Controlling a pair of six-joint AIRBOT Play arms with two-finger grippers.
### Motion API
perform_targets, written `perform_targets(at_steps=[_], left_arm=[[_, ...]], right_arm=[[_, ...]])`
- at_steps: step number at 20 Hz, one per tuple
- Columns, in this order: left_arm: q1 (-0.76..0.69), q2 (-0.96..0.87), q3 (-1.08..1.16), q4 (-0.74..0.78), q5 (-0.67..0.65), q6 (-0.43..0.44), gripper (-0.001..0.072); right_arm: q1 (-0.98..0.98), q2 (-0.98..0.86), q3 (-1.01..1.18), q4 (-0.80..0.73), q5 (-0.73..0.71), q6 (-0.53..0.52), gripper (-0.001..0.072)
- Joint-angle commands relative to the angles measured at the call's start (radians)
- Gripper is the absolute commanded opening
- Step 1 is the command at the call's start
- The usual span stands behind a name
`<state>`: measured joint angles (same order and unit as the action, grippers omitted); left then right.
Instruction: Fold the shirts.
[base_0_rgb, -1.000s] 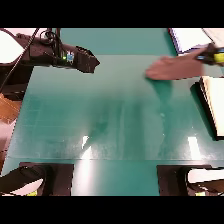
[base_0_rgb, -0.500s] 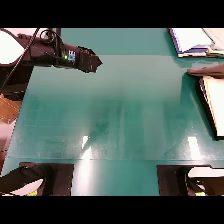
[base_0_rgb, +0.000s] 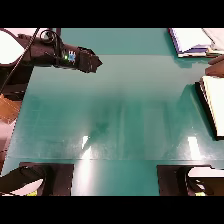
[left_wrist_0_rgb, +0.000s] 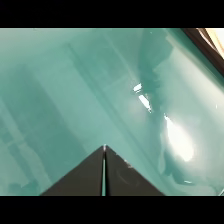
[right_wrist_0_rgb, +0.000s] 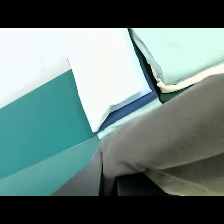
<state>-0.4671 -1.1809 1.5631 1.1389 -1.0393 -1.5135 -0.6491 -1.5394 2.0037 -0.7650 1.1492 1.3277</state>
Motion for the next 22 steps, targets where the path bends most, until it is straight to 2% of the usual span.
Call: perform_targets(at_steps=[1,5,10,14,15,17,19,22], left_arm=[[0.0,0.0,0.0,0.002,-0.019,0.003,0.0023],[0.0,0.0,0.0,0.002,-0.018,0.003,0.0023],[0.0,0.0,0.0,0.003,-0.026,0.003,0.0023],[0.0,0.0,0.0,0.005,-0.027,0.026,0.0023],[0.0,0.0,0.0,0.005,-0.027,0.029,0.0023],[0.0,0.0,0.0,0.005,-0.027,0.029,0.0023],[0.0,0.0,0.0,0.005,-0.026,0.029,0.0023],[0.0,0.0,0.0,0.005,-0.025,0.029,0.0023]], right_arm=[[-0.034,0.069,-0.058,0.002,0.043,-0.002,0.0015],[-0.097,0.204,-0.226,-0.155,0.151,-0.002,0.0015],[-0.183,0.351,-0.49,-0.434,0.179,-0.002,0.0017],[-0.264,0.414,-0.695,-0.53,0.18,-0.002,0.0022],[-0.287,0.422,-0.737,-0.531,0.182,-0.002,0.0068],[-0.325,0.426,-0.805,-0.531,0.188,-0.002,0.037],[-0.357,0.426,-0.846,-0.529,0.191,-0.001,0.0605],[-0.364,0.426,-0.811,-0.449,0.194,0.001,0.0617]])
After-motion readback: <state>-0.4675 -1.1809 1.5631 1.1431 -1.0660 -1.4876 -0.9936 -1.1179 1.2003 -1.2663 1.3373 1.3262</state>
